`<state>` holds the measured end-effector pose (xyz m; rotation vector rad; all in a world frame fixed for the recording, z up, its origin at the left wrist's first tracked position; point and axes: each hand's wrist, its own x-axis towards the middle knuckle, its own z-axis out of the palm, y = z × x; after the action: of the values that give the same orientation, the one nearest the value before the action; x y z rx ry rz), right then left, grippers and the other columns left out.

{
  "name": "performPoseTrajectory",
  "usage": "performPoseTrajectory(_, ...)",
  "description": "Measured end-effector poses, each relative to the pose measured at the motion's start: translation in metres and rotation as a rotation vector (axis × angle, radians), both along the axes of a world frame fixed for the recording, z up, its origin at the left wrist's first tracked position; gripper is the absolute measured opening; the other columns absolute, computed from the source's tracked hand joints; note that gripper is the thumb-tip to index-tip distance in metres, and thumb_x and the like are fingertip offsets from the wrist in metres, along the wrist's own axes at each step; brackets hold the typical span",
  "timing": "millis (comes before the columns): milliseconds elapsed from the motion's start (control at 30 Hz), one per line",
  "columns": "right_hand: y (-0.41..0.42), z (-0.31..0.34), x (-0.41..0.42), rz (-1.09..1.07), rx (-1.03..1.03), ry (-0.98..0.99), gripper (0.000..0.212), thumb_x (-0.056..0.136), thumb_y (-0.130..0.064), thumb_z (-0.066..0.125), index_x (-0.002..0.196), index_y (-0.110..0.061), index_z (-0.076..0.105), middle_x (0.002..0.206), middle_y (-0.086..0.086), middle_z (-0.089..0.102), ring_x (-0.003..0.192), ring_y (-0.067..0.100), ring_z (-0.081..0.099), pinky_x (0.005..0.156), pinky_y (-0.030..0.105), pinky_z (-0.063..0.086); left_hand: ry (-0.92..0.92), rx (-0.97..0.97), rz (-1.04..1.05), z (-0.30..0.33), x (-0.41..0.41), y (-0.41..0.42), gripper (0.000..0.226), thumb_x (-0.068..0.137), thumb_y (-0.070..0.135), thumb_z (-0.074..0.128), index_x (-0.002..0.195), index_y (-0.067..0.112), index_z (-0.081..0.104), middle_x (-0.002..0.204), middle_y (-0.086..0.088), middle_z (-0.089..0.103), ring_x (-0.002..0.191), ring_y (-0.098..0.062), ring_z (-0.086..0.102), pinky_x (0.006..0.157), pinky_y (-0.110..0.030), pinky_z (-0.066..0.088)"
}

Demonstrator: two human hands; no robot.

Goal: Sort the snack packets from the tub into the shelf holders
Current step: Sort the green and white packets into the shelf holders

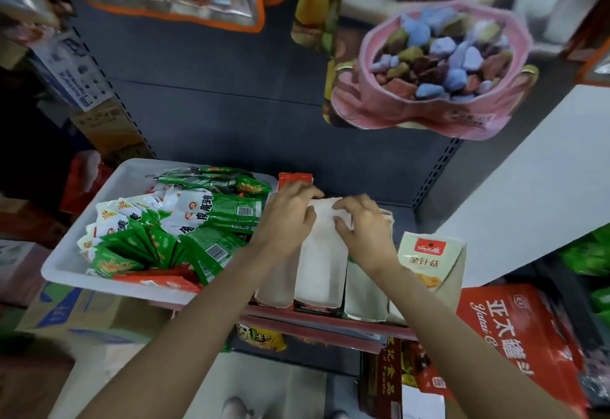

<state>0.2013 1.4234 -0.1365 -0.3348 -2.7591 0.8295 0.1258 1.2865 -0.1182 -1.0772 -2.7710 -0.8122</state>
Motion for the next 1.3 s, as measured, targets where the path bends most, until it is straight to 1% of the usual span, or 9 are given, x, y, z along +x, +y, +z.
performPoseTrajectory(267,-0.107,0.004,-0.069,0.190,-0.098,-0.151,0.038,0.094,-0.018,0.051,0.131,-0.010,0.046,0.130,0.012,0.050,0.118,0.028,0.049,0.093,0.034,0.041,-0.074,-0.146,0.282,0.002,-0.068,-0.131,0.033,0.086,0.000,0.056,0.118,0.007,0.061,0.127,-0.015,0.053,0.119,-0.032,0.045,0.103,-0.037,0.036)
performPoseTrajectory(400,-0.150,-0.010,-0.106,0.246,-0.108,-0.322,0.058,0.094,-0.027,0.053,0.142,-0.005,0.031,0.144,0.014,0.039,0.132,0.029,0.037,0.106,0.034,0.033,-0.229,-0.256,0.169,-0.003,-0.091,-0.170,0.043,0.087,0.003,0.056,0.130,0.007,0.052,0.138,-0.014,0.047,0.127,-0.033,0.043,0.103,-0.036,0.037)
performPoseTrajectory(567,-0.179,-0.020,-0.126,0.206,0.170,-0.341,0.036,0.092,-0.021,0.055,0.125,-0.006,0.053,0.116,0.018,0.061,0.107,0.033,0.058,0.086,0.038,0.049,-0.265,-0.208,0.090,-0.011,-0.109,-0.190,0.048,0.081,-0.009,0.055,0.126,0.006,0.057,0.134,-0.014,0.051,0.126,-0.032,0.045,0.105,-0.036,0.037)
performPoseTrajectory(733,-0.184,-0.015,-0.121,0.310,0.412,-0.310,0.025,0.094,-0.010,0.046,0.116,-0.010,0.057,0.098,0.015,0.066,0.090,0.035,0.063,0.071,0.036,0.049,-0.238,-0.180,0.073,-0.014,-0.109,-0.210,0.042,0.087,-0.004,0.053,0.126,0.010,0.058,0.144,-0.005,0.041,0.134,-0.022,0.033,0.108,-0.024,0.022)
performPoseTrajectory(867,-0.164,-0.002,-0.109,0.320,0.045,-0.165,0.027,0.098,-0.013,0.046,0.119,-0.015,0.063,0.102,0.010,0.070,0.088,0.025,0.064,0.076,0.030,0.046,-0.273,-0.021,0.071,-0.010,-0.105,-0.216,0.033,0.090,0.015,0.061,0.123,0.014,0.059,0.136,-0.001,0.050,0.127,-0.018,0.042,0.096,-0.017,0.026)
performPoseTrajectory(967,-0.152,0.013,-0.097,0.262,-0.272,-0.064,0.024,0.098,-0.011,0.047,0.087,-0.023,0.065,0.079,-0.004,0.065,0.069,0.003,0.056,0.068,0.022,0.038,-0.352,0.186,0.089,-0.001,-0.092,-0.201,0.050,0.088,0.024,0.065,0.133,0.019,0.045,0.132,0.002,0.053,0.121,-0.013,0.047,0.094,-0.020,0.033)
performPoseTrajectory(1100,-0.137,0.034,-0.078,0.103,-0.845,0.015,0.020,0.096,-0.005,0.047,0.092,-0.012,0.066,0.085,-0.002,0.068,0.078,0.005,0.065,0.073,0.024,0.055,-0.449,0.349,0.047,0.012,-0.070,-0.163,0.042,0.086,0.021,0.066,0.124,0.016,0.050,0.120,0.004,0.060,0.112,-0.010,0.054,0.099,-0.027,0.041)
performPoseTrajectory(1167,-0.127,0.041,-0.066,0.085,-0.922,0.032,0.021,0.094,-0.001,0.049,0.094,-0.013,0.066,0.088,0.001,0.069,0.078,0.007,0.066,0.071,0.026,0.057,-0.438,0.370,0.032,0.016,-0.061,-0.141,0.029,0.088,0.017,0.064,0.115,0.012,0.055,0.110,0.002,0.064,0.100,-0.011,0.060,0.090,-0.026,0.048)
performPoseTrajectory(1300,-0.085,0.048,-0.039,0.016,-0.704,0.148,0.030,0.087,0.003,0.058,0.093,-0.026,0.061,0.091,0.004,0.067,0.082,0.016,0.061,0.080,0.039,0.053,-0.430,0.366,-0.026,0.019,-0.042,-0.095,0.013,0.088,0.011,0.063,0.098,0.003,0.060,0.086,-0.002,0.065,0.066,0.001,0.057,0.066,-0.017,0.048)
